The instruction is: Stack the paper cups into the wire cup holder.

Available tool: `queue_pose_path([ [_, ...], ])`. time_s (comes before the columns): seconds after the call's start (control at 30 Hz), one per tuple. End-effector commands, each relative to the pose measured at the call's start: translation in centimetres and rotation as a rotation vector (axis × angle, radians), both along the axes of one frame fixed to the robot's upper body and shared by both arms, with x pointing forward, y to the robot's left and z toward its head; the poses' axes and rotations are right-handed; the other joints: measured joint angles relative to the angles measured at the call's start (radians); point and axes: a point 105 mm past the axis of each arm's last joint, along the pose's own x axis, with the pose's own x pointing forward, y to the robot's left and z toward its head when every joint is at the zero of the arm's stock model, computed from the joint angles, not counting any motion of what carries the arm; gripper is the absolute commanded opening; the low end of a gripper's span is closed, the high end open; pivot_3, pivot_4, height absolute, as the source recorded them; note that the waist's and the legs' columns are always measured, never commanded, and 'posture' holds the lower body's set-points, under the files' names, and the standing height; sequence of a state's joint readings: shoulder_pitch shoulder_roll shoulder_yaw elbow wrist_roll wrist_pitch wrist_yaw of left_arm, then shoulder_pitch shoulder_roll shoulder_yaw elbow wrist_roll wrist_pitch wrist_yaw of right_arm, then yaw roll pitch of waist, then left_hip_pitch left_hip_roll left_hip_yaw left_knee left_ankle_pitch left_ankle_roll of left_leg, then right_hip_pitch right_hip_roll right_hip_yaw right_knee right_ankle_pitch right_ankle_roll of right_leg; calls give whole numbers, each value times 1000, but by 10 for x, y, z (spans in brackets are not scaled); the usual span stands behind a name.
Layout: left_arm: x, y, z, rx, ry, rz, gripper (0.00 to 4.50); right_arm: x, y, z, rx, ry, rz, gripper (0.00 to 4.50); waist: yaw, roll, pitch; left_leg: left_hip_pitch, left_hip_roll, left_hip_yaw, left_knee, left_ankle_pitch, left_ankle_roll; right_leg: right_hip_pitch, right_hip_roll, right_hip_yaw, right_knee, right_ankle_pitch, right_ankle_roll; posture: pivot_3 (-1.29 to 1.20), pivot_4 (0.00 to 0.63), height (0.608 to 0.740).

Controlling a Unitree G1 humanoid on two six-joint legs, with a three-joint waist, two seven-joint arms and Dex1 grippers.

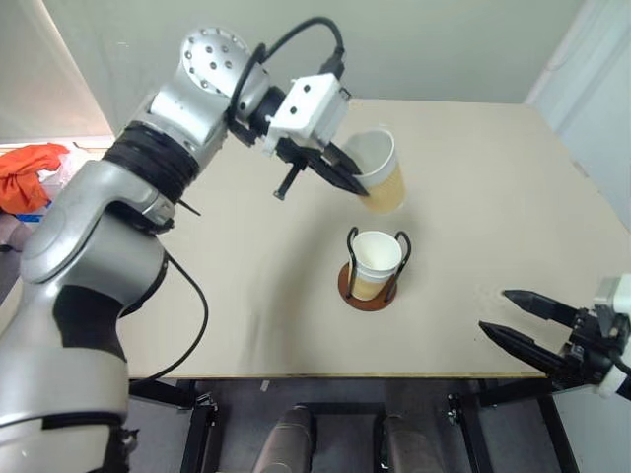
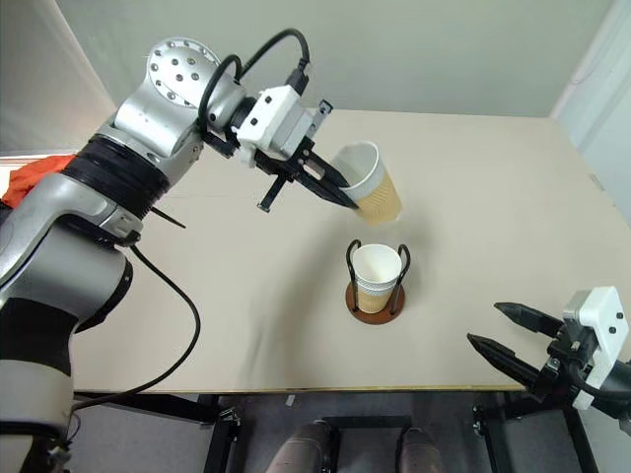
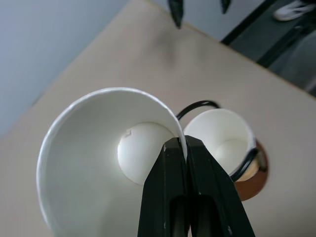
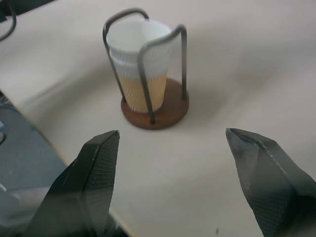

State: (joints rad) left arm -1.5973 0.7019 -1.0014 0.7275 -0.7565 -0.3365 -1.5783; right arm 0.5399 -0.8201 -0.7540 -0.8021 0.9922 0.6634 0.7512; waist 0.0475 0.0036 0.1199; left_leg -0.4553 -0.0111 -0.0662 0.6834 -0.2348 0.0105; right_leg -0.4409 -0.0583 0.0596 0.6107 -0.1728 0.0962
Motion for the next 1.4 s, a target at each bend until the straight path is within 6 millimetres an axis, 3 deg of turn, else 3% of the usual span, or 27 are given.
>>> queue_pose_path([
  [0.03,-16,-5,8,39,-37,-111,11,-9,0,10,-22,-43,6,3649,-1,0,0,0,0,0,0,0,0,0,0,0,0,0,0,0,150,740],
  [0.2,-23,-5,-4,103,-31,-164,11,-13,-2,12,-31,-45,-2,3649,0,0,0,1,1,0,1,-6,9,1,1,-1,-1,-2,-2,0,150,740],
  [0.37,-21,-4,-18,167,-35,-175,11,-12,1,13,-32,-60,-4,3649,0,0,0,1,2,0,2,-5,8,2,1,-2,0,-6,-10,0,150,740],
  [0.7,-12,-10,-32,239,-66,-169,11,-7,1,13,-38,-68,-12,3649,2,0,0,1,2,0,5,-5,9,4,1,-2,0,-6,-10,0,150,740],
  [0.8,-10,-13,-30,227,-46,-149,562,-6,2,14,-42,-70,-4,3649,3,0,0,1,3,0,5,-5,9,5,2,-2,0,-6,-10,0,150,740],
  [1.03,-8,-13,-29,194,0,-114,2842,4,5,20,-59,-80,46,3649,2,0,0,1,3,0,5,-4,7,5,2,-2,0,-5,-9,0,150,740],
  [1.1,-2,-12,-21,146,-15,-78,3578,10,8,22,-60,-84,85,3649,3,0,0,2,3,0,5,-4,6,5,2,-2,0,-5,-9,0,150,740],
  [1.23,-1,13,3,-44,87,32,3578,32,18,25,-61,-89,189,3649,-12,2,0,2,3,1,6,-3,5,5,2,-2,0,-3,-6,0,150,740],
  [1.33,-12,49,15,-173,206,114,3578,53,20,26,-65,-79,264,3649,-29,4,-1,4,3,2,3,2,-3,2,5,-4,0,-1,-2,0,150,740],
  [1.4,-12,82,13,-213,257,234,3578,66,21,32,-75,-86,326,3649,-38,6,-2,5,4,5,0,5,-4,0,9,-4,1,-1,-2,0,150,740],
])
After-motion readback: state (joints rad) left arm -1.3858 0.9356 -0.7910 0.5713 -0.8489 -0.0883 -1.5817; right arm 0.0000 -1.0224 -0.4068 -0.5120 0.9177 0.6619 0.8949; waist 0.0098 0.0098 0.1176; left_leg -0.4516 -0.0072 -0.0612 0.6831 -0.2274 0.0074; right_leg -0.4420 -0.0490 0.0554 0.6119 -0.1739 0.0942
